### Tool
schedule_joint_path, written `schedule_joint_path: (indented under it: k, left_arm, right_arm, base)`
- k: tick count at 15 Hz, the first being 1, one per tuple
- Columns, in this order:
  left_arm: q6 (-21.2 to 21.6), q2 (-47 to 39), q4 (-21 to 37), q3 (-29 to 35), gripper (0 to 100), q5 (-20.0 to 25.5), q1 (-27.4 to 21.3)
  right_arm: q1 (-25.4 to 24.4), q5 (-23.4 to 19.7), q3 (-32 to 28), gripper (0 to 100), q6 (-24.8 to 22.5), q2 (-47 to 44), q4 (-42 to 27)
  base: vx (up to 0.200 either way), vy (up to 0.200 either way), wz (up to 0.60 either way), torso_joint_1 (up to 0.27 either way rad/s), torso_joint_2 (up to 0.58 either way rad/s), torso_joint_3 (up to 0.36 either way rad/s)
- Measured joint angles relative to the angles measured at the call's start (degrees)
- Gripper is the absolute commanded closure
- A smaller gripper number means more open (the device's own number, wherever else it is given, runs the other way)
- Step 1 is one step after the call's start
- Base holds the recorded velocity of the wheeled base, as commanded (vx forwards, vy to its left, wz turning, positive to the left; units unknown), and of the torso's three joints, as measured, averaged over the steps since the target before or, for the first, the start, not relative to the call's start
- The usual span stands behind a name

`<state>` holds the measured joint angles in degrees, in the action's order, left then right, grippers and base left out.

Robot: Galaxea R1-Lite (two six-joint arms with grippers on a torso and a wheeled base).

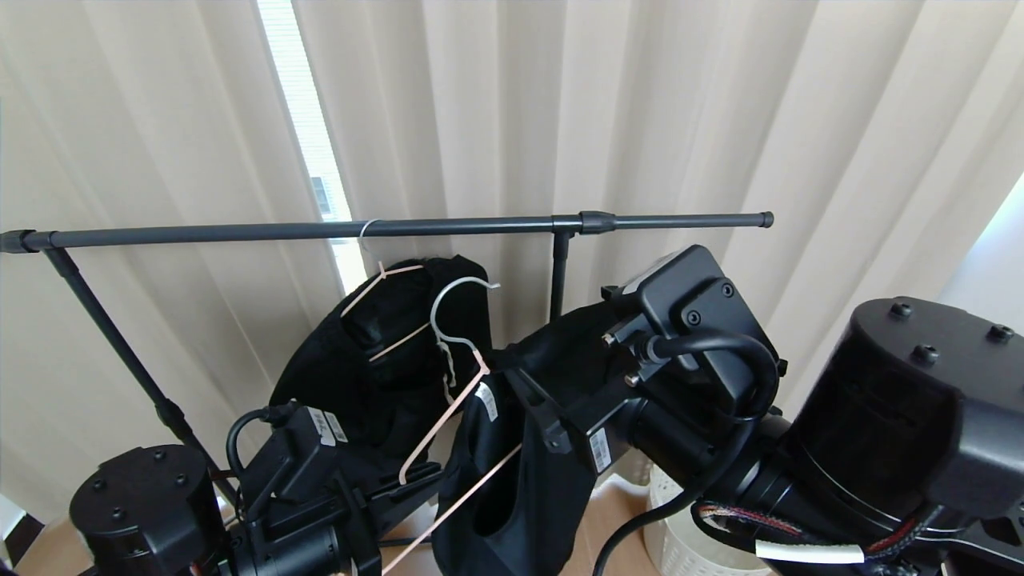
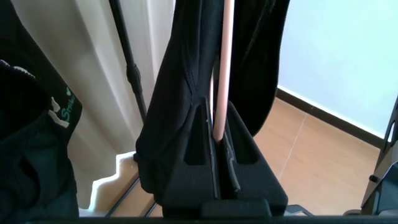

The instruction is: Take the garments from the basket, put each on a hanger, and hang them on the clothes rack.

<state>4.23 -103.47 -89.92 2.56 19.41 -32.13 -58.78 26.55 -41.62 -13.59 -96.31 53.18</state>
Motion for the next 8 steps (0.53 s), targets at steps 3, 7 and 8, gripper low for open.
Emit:
schedule_joint_path:
  k: [3,7,8]
  left_arm:
    - [-1.0,0.0,0.0,-0.1,100,0.1,0.1]
    - [-1.1,0.0,0.0,-0.3,100,0.1,0.0]
    - [-1.1,0.0,0.0,-0.4,100,0.2,0.0]
  right_arm:
    - [0.0,-0.1,0.9,0,-1.0,-0.7,-0.7]
    - [0.0,-2.9,4.5,0,-5.4,-0.5,-0.7]
    - [0.0,-4.1,5.5,0,-6.5,-0.1,-0.9]
  base:
    - [0.0,0.0,0.0,0.0,0.0,0.0]
    - [0.0,0.0,0.0,0.0,0.0,0.0]
    - [0.0,0.0,0.0,0.0,0.0,0.0]
